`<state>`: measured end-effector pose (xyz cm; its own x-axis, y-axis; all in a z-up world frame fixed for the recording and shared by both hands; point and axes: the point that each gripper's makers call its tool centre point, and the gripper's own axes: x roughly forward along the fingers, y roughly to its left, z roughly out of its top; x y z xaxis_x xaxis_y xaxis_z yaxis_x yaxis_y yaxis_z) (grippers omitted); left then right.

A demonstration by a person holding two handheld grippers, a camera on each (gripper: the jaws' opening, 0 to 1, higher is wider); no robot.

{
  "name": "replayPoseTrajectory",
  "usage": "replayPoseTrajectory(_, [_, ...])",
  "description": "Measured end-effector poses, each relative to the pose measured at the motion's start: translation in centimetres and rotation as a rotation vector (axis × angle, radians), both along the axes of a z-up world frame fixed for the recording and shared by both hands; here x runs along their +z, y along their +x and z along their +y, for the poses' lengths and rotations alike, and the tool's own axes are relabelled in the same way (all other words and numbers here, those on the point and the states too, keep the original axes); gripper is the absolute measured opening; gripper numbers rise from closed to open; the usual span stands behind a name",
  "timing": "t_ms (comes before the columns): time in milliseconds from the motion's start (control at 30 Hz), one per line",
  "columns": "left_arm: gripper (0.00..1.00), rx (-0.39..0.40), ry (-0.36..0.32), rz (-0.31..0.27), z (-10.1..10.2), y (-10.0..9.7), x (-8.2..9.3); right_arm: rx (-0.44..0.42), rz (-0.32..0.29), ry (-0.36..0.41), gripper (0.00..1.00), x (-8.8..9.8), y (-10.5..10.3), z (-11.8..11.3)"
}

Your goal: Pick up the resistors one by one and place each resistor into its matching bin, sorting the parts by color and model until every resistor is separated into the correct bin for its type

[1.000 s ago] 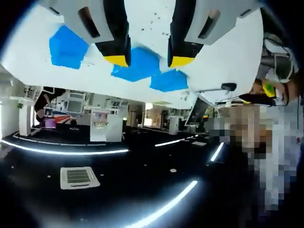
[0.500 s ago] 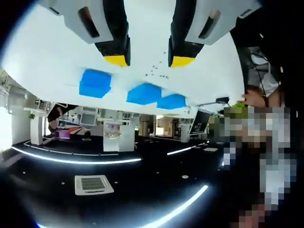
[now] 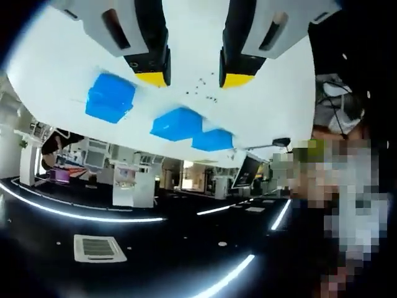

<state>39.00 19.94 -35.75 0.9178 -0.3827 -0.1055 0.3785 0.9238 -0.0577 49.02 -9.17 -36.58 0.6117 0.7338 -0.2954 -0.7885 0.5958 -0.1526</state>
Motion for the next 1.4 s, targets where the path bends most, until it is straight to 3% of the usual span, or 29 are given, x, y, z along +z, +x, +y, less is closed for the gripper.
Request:
replayPoseTrajectory(300, [0.71,0.026,-0.008,0.003,1.1,-0.2,-0.2,0.157,0.041,-0.179,0.32,-0.5,2.2,3.3])
replayPoseTrajectory(533, [0.71,0.037,-0.019,0.007,1.5,-0.3,-0.6,0.299,0.102,-0.296,0.31,-1.6,2.8,8.3])
replayPoseTrajectory(733, [0.71,0.050,-0.034,0.014,1.8,-0.7,-1.1,0.402,0.171,-0.423,0.30,-4.1,3.3,12.2])
replayPoseTrajectory(1033, [0.71,0.051,-0.021,0.051,2.0,-1.4,-2.3,0.462,0.230,-0.530,0.27,-7.0,4.4,15.9])
replayPoseTrajectory(1400, [0.70,0.042,0.000,0.083,2.1,-1.8,-3.6,0.466,0.274,-0.655,0.21,-10.1,6.1,16.7])
